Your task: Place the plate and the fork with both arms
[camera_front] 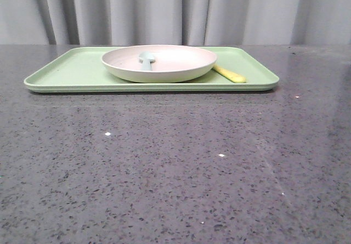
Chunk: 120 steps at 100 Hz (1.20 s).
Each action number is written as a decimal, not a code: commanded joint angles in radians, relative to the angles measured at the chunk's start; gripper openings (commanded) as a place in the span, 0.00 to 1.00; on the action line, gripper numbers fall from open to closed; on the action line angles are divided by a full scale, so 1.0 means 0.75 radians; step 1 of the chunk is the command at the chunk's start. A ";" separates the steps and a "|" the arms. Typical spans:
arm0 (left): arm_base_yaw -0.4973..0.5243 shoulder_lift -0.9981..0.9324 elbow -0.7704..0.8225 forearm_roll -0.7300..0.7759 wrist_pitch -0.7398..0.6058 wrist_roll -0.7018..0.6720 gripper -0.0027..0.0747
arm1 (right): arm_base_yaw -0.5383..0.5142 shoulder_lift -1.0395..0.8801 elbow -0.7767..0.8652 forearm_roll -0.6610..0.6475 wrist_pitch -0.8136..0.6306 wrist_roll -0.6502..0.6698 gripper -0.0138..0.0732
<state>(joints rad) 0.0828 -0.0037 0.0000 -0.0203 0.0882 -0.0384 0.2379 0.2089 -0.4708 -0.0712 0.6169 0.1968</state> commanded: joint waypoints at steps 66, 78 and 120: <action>0.004 -0.037 0.018 -0.010 -0.118 -0.002 0.01 | -0.150 -0.004 0.136 -0.030 -0.410 -0.008 0.08; 0.004 -0.037 0.018 -0.010 -0.118 -0.002 0.01 | -0.220 -0.052 0.247 -0.030 -0.607 -0.008 0.08; 0.004 -0.037 0.018 -0.010 -0.118 -0.002 0.01 | -0.269 -0.324 0.659 -0.006 -0.855 -0.008 0.08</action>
<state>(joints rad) 0.0828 -0.0037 0.0000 -0.0203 0.0866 -0.0371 0.0419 -0.0078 0.0124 -0.0786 0.0510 0.1968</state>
